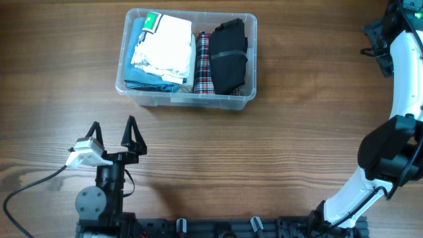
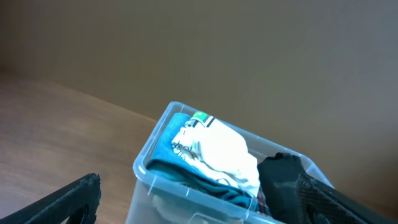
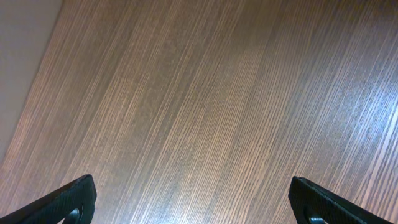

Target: Pack container

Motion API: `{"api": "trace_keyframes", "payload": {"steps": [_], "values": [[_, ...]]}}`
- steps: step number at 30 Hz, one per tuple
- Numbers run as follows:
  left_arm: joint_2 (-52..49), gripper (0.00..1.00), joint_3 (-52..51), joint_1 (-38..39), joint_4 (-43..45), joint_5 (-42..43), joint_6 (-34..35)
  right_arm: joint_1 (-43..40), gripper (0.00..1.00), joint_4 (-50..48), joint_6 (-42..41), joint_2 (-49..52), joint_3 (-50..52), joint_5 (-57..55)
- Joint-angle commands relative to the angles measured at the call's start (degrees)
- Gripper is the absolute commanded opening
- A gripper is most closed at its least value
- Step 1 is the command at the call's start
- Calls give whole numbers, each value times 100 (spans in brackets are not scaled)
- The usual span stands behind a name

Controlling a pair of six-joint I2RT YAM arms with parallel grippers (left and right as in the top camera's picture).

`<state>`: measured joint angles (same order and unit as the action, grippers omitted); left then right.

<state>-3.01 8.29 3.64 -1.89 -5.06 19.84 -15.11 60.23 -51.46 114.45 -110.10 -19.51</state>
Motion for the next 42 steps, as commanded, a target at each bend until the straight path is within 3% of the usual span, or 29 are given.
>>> {"api": "trace_keyframes", "payload": {"steps": [1, 13, 36, 42], "values": [[219, 100, -199, -24, 24, -98, 57, 24, 100, -4, 44, 31, -2, -4], [289, 100, -798, -28, -50, 9, 59, 26, 100, -20, 46, 31, -2, -4], [284, 100, -798, -28, -175, 52, 33, 33, 100, -20, 44, 22, -2, -4], [284, 100, -798, -28, -175, 52, 33, 286, 100, -20, 44, -1311, -2, -4]]}}
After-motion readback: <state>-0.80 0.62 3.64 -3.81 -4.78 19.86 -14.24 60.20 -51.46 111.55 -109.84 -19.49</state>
